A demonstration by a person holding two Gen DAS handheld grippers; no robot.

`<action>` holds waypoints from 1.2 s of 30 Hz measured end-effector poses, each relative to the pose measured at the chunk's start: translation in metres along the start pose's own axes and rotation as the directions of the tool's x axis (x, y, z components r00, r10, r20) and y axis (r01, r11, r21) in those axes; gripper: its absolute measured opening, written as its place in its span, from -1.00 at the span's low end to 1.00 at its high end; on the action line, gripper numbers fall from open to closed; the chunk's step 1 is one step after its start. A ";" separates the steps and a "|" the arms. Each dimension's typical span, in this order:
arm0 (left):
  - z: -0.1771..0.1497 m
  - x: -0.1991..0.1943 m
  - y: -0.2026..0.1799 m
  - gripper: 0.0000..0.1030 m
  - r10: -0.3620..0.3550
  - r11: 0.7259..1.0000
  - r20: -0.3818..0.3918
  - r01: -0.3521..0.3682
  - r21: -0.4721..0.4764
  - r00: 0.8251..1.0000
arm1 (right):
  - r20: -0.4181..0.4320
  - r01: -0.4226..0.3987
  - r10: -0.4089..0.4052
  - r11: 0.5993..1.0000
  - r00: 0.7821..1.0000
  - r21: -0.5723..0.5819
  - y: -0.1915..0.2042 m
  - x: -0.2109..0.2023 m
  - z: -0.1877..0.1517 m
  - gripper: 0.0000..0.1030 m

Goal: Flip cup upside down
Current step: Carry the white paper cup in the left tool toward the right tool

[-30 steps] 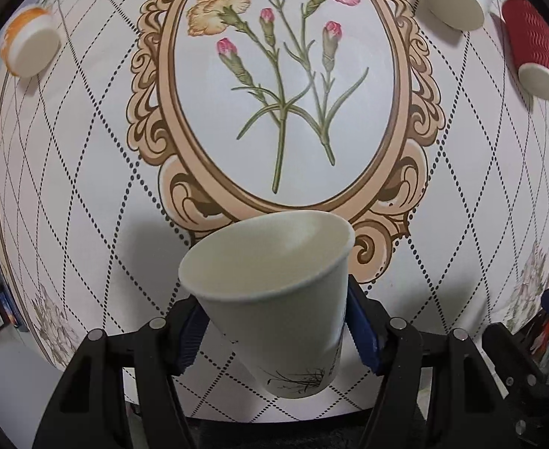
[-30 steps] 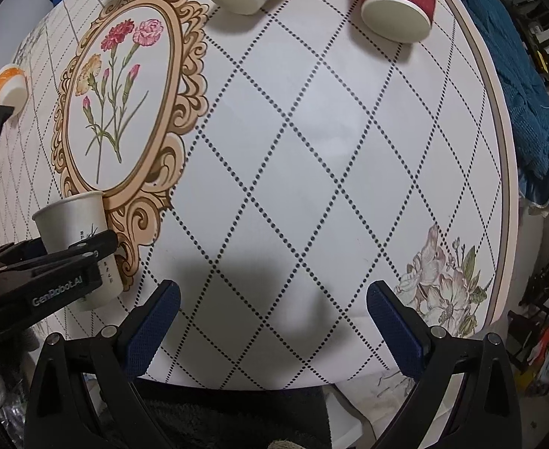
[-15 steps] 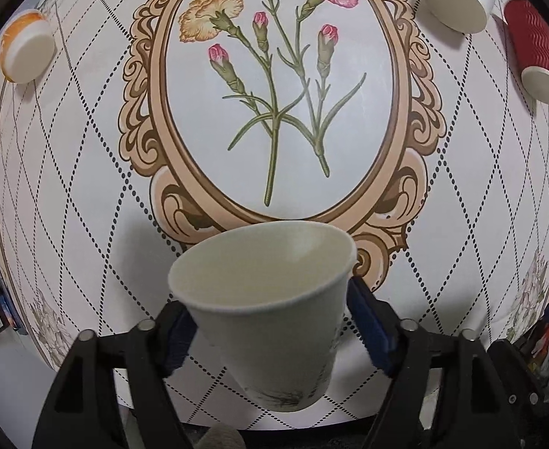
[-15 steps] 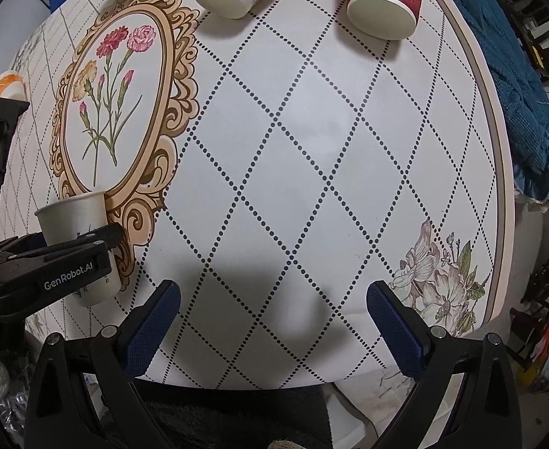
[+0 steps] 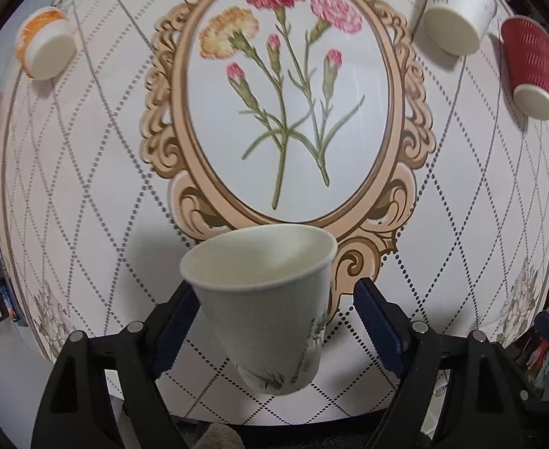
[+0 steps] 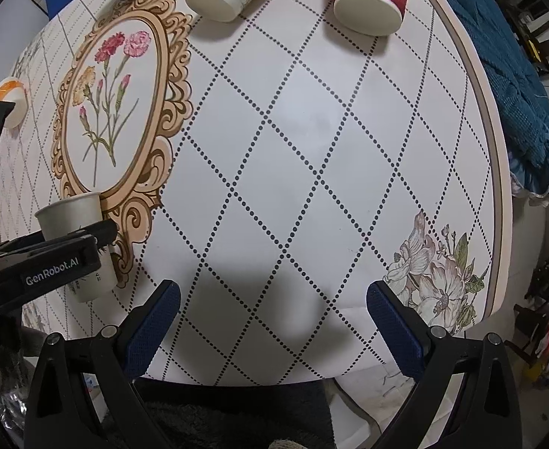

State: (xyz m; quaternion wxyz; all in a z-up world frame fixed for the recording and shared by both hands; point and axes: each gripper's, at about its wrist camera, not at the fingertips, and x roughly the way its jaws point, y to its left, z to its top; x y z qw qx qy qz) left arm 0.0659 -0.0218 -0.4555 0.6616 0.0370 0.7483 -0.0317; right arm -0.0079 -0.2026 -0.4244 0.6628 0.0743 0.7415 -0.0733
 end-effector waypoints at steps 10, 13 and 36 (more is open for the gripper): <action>-0.038 -0.053 0.038 0.62 -0.018 0.995 0.093 0.027 -0.097 0.995 | 0.036 -0.039 0.041 0.998 0.999 -0.046 0.018 -0.030 -0.011 0.97; -0.057 -0.066 0.053 0.62 -0.010 0.991 0.113 0.024 -0.132 0.994 | 0.049 -0.062 0.066 0.995 0.997 -0.078 0.028 -0.042 -0.017 0.97; -0.132 -0.048 0.187 0.77 0.061 0.945 0.146 -0.011 -0.325 0.987 | 0.084 -0.047 0.082 0.932 0.993 -0.360 0.167 -0.060 -0.051 0.97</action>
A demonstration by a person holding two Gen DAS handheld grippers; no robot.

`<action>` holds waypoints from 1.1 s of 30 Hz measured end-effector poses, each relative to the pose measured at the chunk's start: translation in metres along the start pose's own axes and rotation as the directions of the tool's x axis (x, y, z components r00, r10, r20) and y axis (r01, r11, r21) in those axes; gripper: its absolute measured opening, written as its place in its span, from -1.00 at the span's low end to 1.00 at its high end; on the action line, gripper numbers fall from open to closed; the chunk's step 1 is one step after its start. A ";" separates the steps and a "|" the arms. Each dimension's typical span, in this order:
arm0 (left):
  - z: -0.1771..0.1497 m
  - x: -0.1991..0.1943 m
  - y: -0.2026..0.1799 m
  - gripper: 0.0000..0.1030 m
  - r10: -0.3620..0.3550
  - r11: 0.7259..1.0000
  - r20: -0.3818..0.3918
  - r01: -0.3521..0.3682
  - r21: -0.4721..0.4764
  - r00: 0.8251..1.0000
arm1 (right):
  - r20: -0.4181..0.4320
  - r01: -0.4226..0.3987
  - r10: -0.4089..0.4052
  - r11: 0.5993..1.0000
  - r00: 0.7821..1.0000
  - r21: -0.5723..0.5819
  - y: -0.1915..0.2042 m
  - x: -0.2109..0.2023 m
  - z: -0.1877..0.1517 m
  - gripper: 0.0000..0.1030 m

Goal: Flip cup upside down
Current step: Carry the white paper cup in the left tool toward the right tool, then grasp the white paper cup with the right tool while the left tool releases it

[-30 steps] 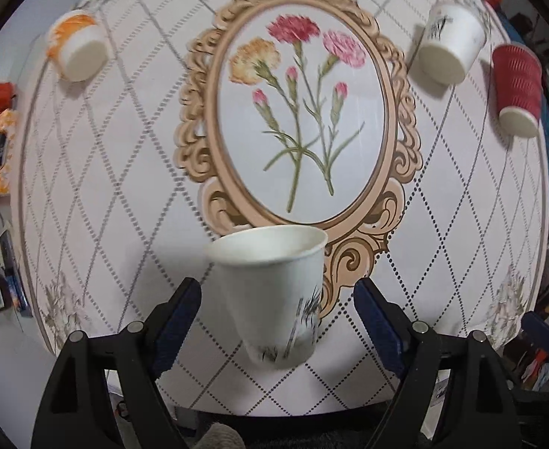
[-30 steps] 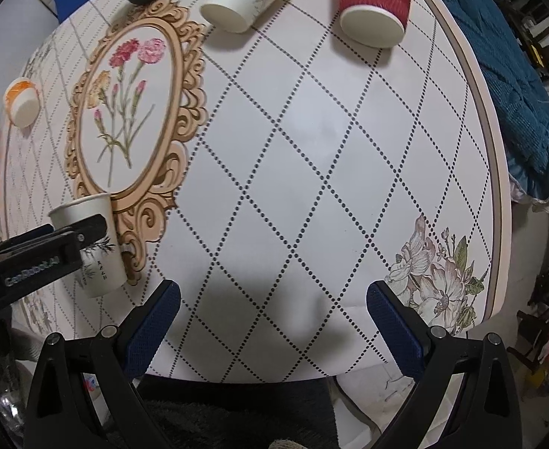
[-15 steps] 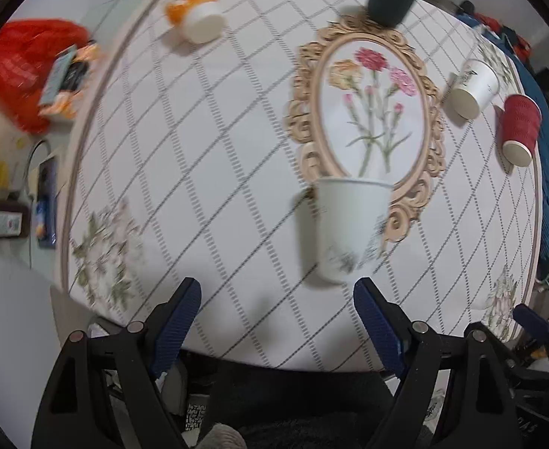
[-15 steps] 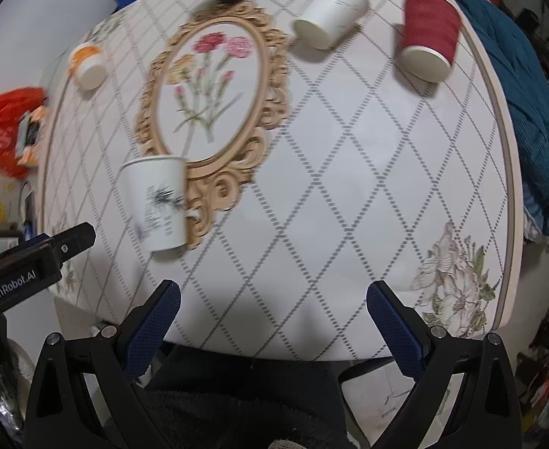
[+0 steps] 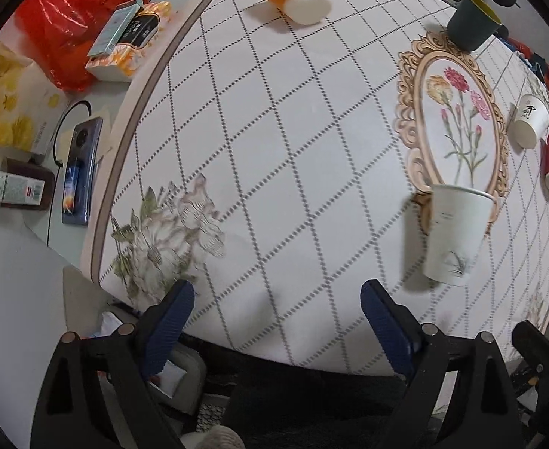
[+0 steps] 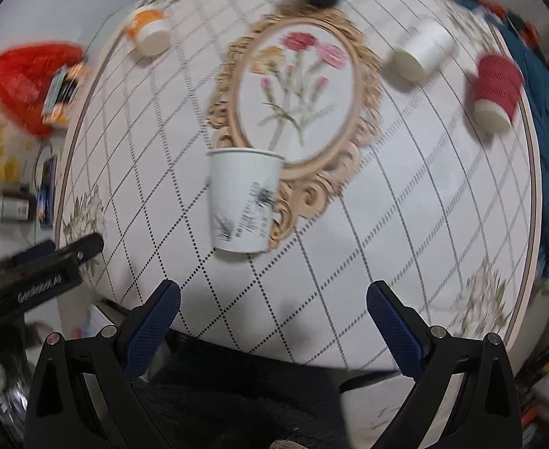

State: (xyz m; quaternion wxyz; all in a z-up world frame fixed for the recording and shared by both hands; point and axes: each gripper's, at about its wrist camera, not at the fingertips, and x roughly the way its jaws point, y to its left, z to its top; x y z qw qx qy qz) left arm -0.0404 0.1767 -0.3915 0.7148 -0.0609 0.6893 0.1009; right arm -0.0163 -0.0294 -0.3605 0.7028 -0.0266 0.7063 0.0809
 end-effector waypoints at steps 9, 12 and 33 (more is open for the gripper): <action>0.011 0.021 0.010 0.77 0.015 0.996 0.062 -0.020 0.082 0.998 | 0.264 0.436 -0.380 0.494 0.886 -0.752 0.096 0.019 0.000 0.97; 0.011 0.034 0.010 0.77 -0.004 0.997 0.023 0.002 0.071 1.000 | 0.413 0.497 -0.432 0.099 0.802 -0.862 0.109 0.037 -0.018 0.97; 0.024 0.092 0.024 0.78 -0.011 0.993 -0.099 -0.001 -0.116 0.995 | 0.596 0.037 0.102 -0.992 0.796 0.121 0.025 0.132 -0.045 0.97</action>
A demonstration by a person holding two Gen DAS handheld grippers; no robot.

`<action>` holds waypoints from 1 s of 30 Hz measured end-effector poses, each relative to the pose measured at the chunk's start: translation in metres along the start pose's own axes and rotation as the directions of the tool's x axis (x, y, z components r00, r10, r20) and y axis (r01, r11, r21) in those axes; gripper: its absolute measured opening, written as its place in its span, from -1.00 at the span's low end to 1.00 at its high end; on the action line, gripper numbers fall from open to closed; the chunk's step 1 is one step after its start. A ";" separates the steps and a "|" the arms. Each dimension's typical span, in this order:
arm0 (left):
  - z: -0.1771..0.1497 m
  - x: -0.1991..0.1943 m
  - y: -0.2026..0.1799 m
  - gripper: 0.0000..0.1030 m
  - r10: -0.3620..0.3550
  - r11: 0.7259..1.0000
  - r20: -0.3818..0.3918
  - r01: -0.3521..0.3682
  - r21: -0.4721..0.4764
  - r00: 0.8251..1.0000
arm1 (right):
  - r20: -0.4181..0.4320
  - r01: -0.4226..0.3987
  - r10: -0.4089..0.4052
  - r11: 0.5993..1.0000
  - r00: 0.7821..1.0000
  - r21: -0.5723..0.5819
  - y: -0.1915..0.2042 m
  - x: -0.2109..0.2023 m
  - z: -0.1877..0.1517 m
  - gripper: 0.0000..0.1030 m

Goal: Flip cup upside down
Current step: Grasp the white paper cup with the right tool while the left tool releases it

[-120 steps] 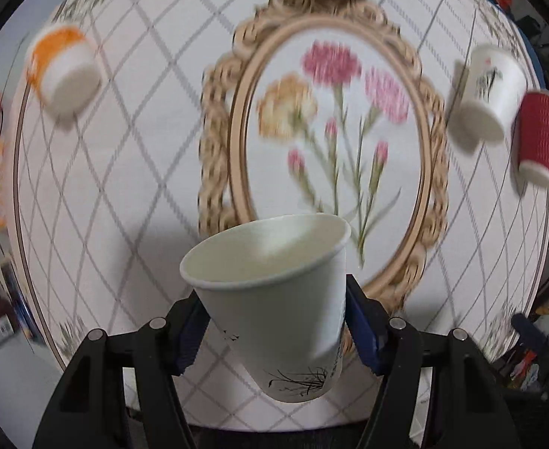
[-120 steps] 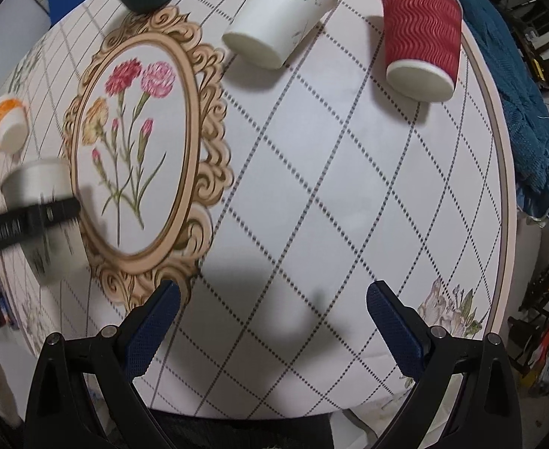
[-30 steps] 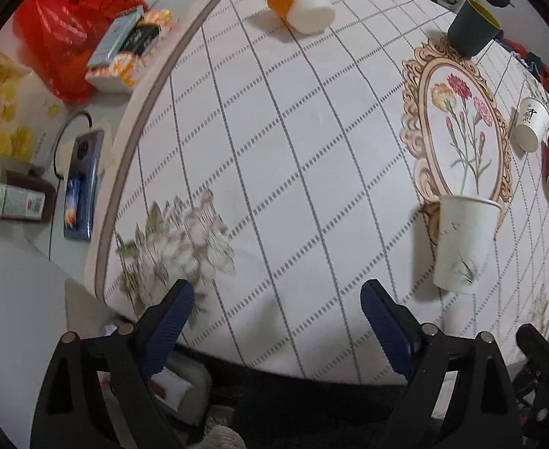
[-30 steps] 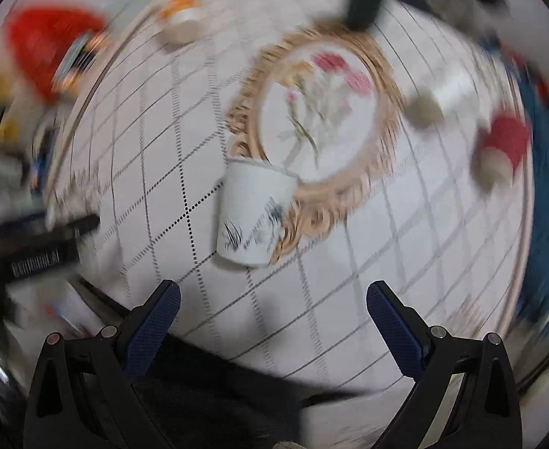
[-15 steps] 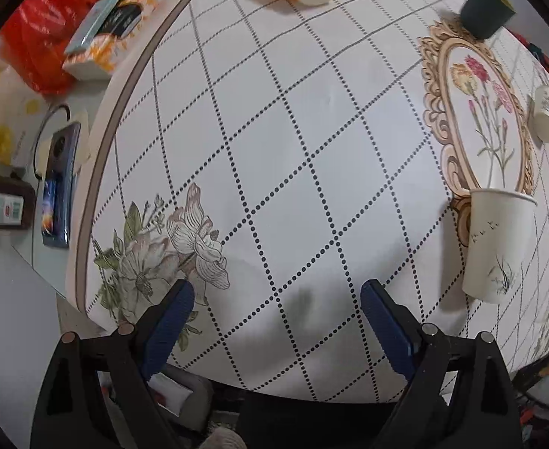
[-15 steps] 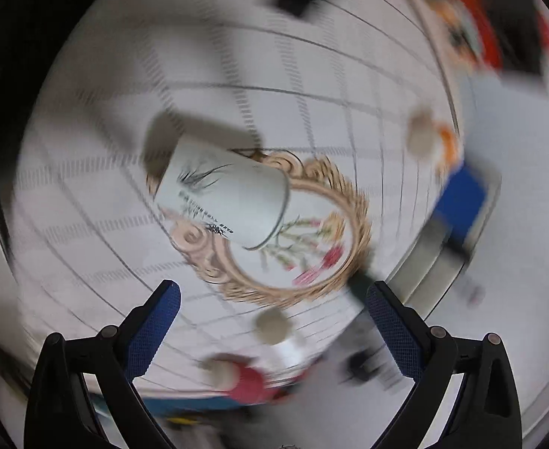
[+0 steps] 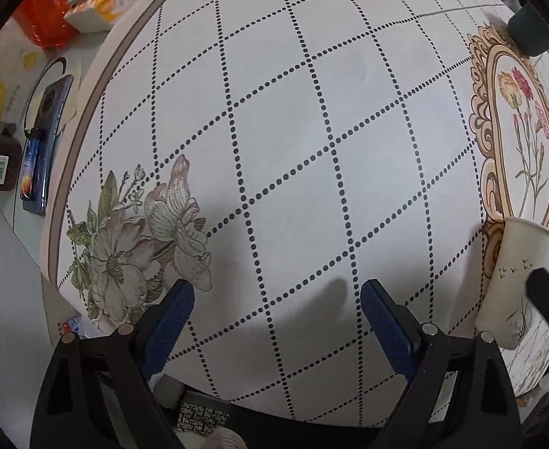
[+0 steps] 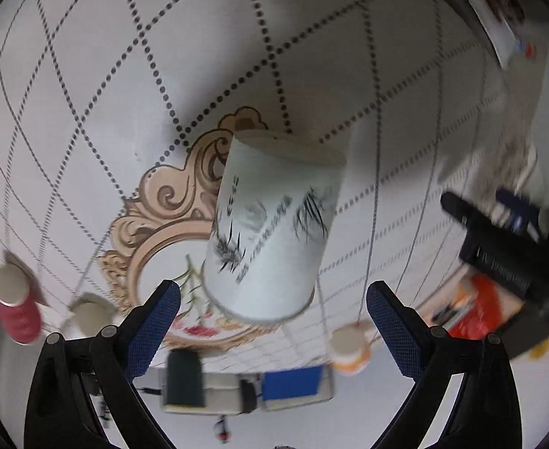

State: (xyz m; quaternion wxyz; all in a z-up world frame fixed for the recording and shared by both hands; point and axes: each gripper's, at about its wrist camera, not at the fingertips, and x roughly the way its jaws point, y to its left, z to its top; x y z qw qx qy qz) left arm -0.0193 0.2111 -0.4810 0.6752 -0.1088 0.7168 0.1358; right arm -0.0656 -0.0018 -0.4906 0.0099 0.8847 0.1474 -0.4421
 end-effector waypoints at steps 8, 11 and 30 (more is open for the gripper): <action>0.013 0.006 0.001 0.78 0.008 1.000 -0.010 -0.009 -0.020 1.000 | 0.068 0.024 -0.022 0.999 0.997 -0.039 0.004 0.020 -0.001 0.78; 0.018 0.005 0.000 0.78 0.010 1.000 -0.012 -0.010 -0.019 1.000 | 0.081 0.020 -0.018 0.999 0.997 -0.025 0.006 0.026 0.002 0.55; 0.057 -0.015 -0.048 0.78 0.049 0.998 0.019 -0.050 0.044 0.999 | 0.103 -0.277 0.271 0.747 0.957 0.604 -0.075 0.073 -0.056 0.33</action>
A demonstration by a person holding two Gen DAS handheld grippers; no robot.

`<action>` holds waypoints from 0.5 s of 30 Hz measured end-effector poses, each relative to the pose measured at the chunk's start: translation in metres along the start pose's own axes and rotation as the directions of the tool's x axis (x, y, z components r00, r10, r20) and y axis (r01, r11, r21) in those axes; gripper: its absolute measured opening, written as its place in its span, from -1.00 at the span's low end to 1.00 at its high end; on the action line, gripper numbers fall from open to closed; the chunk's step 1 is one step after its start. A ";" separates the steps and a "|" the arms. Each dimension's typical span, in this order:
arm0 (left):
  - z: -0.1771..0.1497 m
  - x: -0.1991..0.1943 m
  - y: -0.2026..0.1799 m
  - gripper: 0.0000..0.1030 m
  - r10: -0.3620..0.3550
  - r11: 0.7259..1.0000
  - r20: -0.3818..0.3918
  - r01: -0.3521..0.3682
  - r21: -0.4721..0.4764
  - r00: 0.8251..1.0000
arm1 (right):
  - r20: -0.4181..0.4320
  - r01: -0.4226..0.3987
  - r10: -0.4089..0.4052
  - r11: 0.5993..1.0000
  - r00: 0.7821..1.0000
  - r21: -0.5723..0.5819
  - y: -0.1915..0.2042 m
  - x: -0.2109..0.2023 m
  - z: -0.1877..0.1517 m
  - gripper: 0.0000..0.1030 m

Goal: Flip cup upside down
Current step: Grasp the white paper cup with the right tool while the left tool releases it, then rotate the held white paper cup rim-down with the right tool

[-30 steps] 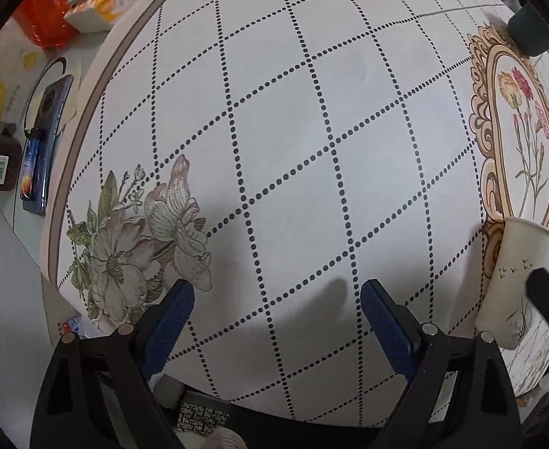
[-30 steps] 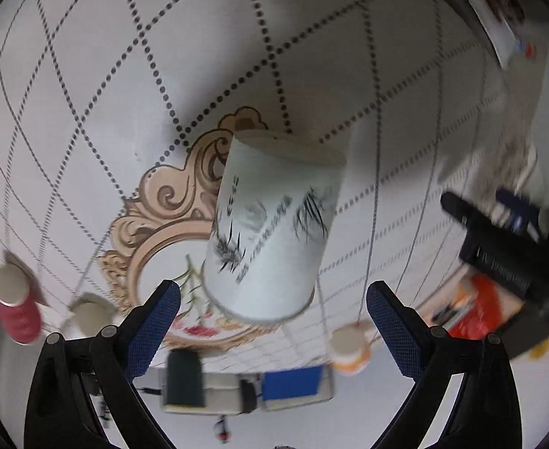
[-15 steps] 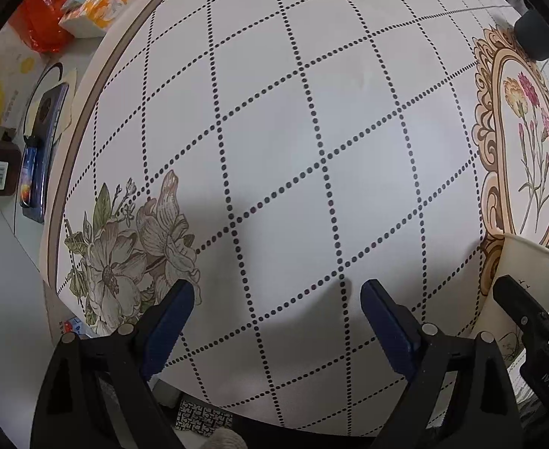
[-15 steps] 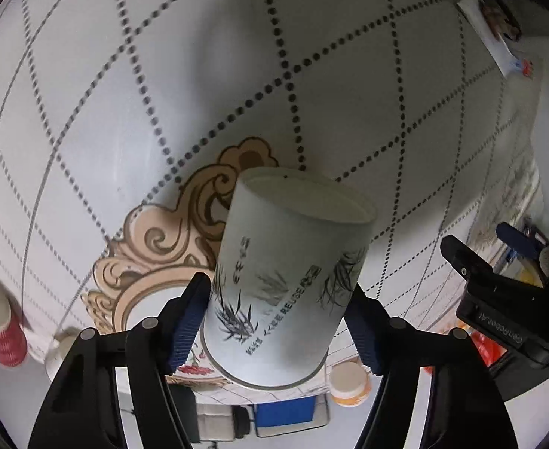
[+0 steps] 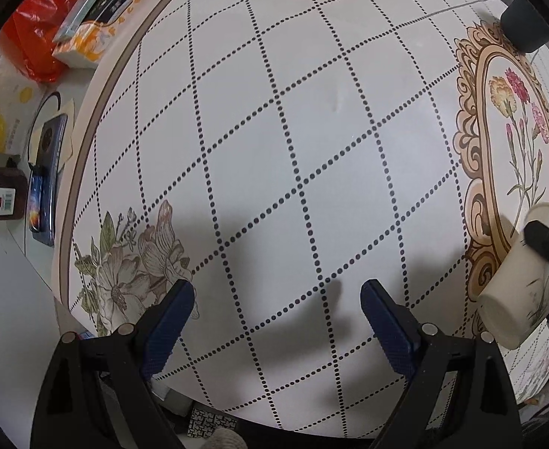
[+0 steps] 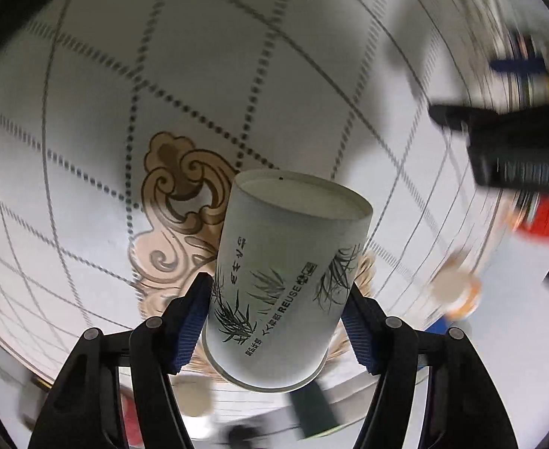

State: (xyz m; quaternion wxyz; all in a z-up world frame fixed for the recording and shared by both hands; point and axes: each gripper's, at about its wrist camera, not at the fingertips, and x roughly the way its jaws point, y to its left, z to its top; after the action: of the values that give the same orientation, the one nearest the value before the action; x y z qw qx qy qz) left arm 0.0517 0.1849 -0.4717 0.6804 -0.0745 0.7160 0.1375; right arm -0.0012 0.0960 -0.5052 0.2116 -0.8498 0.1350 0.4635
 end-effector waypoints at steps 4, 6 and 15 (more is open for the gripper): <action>0.010 -0.008 -0.010 0.77 0.008 1.000 0.009 -0.008 0.020 1.000 | 0.001 -0.139 0.142 0.968 0.990 0.211 -0.029 0.003 -0.003 0.34; 0.014 -0.011 -0.015 0.77 0.010 0.999 0.013 -0.011 0.031 1.000 | 0.011 -0.209 0.216 0.926 0.976 0.314 -0.044 0.010 -0.011 0.34; 0.037 -0.034 -0.045 0.77 0.010 0.997 0.030 -0.012 0.080 1.000 | 0.126 -0.427 0.467 0.621 0.875 0.657 -0.078 0.042 -0.046 0.34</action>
State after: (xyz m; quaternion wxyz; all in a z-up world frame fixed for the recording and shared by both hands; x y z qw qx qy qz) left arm 0.1018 0.1506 -0.4436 0.6925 -0.0412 0.7112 0.1136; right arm 0.0879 0.1409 -0.5002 0.3750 -0.6689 0.5042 0.3972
